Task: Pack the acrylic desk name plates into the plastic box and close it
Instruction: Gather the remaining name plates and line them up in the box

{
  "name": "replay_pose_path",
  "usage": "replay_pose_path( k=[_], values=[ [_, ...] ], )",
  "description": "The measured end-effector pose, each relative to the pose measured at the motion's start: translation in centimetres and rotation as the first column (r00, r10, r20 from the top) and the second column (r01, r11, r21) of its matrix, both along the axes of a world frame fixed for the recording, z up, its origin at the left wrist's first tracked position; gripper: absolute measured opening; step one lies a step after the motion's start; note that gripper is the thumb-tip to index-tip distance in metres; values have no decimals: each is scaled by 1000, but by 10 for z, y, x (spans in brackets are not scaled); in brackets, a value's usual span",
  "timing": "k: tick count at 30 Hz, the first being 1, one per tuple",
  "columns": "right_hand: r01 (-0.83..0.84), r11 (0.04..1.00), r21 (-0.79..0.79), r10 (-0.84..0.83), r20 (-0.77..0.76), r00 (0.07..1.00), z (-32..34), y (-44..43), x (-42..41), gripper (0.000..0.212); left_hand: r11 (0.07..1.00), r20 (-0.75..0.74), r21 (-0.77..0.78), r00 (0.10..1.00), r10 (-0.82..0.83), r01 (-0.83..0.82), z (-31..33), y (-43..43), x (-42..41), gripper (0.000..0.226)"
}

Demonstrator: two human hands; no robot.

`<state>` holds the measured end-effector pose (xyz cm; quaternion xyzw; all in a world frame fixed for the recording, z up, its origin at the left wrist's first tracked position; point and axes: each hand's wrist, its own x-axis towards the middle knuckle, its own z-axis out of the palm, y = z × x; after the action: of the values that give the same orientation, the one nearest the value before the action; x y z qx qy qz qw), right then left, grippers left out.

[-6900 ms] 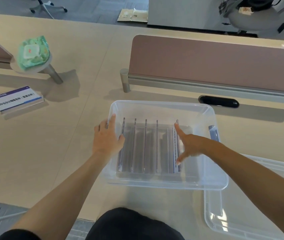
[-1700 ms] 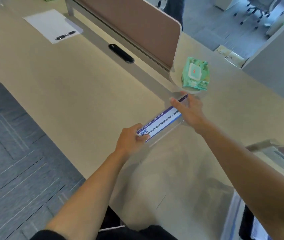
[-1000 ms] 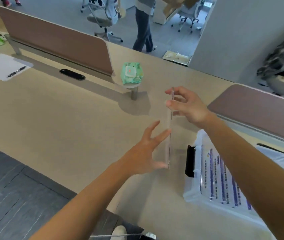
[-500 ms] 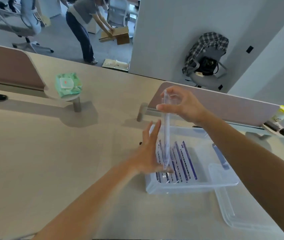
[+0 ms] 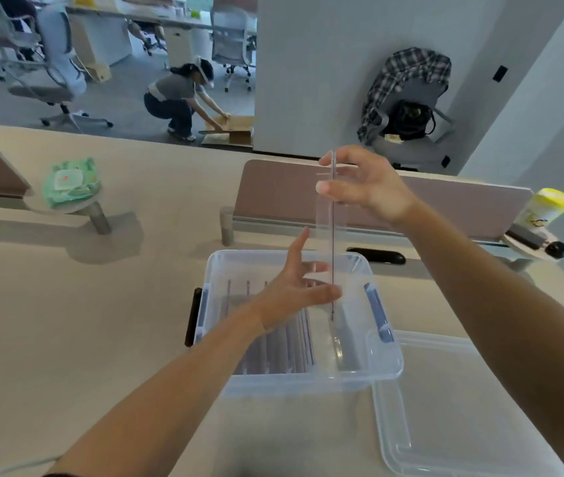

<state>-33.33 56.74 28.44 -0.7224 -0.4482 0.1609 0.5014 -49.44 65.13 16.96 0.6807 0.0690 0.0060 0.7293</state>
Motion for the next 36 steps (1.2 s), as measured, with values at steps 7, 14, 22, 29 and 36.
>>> replay_pose_path(
  k=[7, 14, 22, 29, 36],
  values=[
    [22, 972, -234, 12, 145, 989, -19, -39, 24, 68, 973, -87, 69, 970, 226, -220, -12, -41, 25, 112],
    [167, 884, -436, -84, 204, 975, -61, -51, -7, 89, 908, -130, 305, 931, 340, -289, -37, -48, 32, 108],
    [311, 836, -453, -229, 227, 946, -78, -39, -9, 88, 892, -265, 445, 963, 50, 76, -54, -3, 6, 105],
    [352, 705, -616, -181, 324, 929, -110, -52, 0, 75, 609, -292, 762, 956, 15, 223, -112, 37, -4, 72],
    [330, 617, -714, -166, 292, 942, -186, -54, 28, 70, 328, -322, 884, 942, -93, 334, -147, 33, 45, 68]
  ],
)
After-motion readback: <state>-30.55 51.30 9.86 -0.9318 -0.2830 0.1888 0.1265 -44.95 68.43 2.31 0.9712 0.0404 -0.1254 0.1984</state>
